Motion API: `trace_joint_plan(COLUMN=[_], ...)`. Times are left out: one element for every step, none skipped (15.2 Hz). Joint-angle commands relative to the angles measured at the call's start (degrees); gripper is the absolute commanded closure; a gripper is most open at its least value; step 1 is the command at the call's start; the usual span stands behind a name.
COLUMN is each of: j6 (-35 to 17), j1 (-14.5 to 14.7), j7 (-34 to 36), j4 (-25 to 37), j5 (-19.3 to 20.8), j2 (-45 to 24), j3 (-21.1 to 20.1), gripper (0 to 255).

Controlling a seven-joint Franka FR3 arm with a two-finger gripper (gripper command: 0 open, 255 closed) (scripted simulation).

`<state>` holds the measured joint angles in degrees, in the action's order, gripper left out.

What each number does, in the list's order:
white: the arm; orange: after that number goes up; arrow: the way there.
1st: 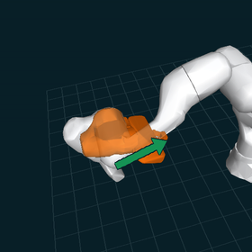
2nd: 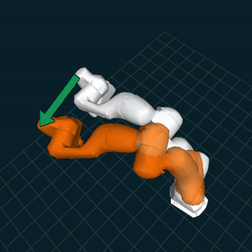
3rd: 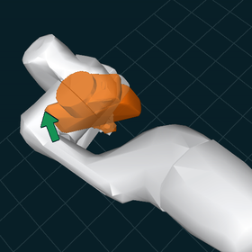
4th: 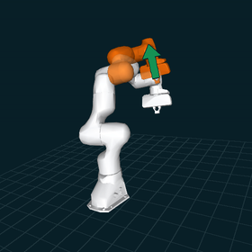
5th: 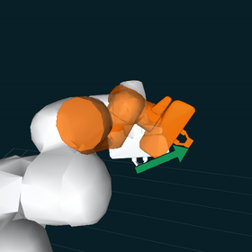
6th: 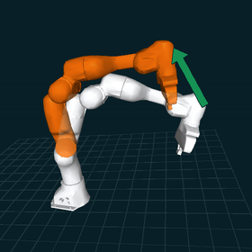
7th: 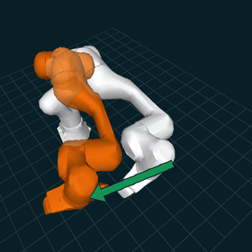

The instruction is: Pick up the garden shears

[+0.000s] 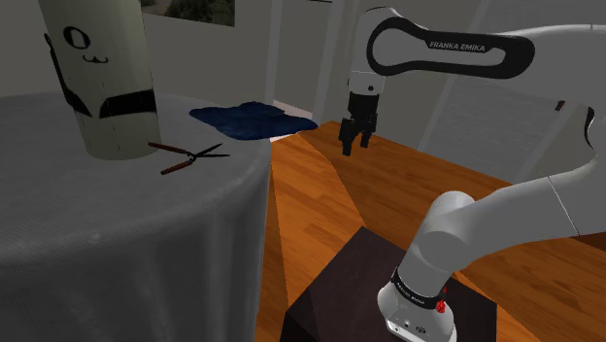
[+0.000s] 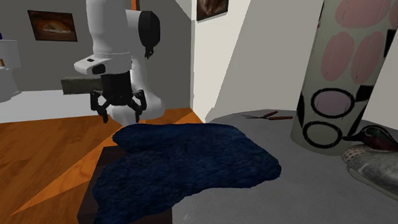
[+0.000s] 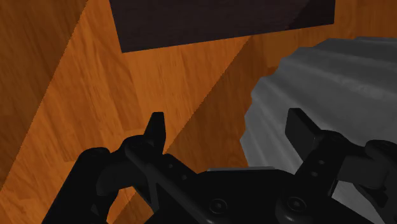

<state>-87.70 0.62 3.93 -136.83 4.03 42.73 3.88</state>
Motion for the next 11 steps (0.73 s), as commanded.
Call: trace_joint_plan(j6=[0.00,-1.01,-1.98,-2.92,-3.82,-4.68,-5.50,-6.29,-7.04,-7.76,-8.44], j1=[0.00,0.81,1.60,2.38,3.13,3.86,4.58,5.27,5.95,6.62,7.26], j7=[0.00,-0.33,-0.67,-1.01,-1.36,-1.71,-2.06,-2.41,-2.76,-3.11,-3.46], j4=[0.00,0.85,1.74,2.65,3.60,4.57,5.58,6.61,7.67,8.75,9.85], j5=[0.00,-0.42,-0.82,-1.19,-1.54,-1.86,-2.17,-2.45,-2.70,-2.93,-3.13], j2=[0.00,-1.32,-2.64,-3.94,-5.23,-6.52,-7.79,-9.06,-10.31,-11.54,-12.77], j3=[0.00,-0.53,-1.06,-1.59,-2.13,-2.67,-3.21,-3.76,-4.32,-4.88,-5.44], gripper=[0,0,0,0,0,0,0,0,0,0,0])
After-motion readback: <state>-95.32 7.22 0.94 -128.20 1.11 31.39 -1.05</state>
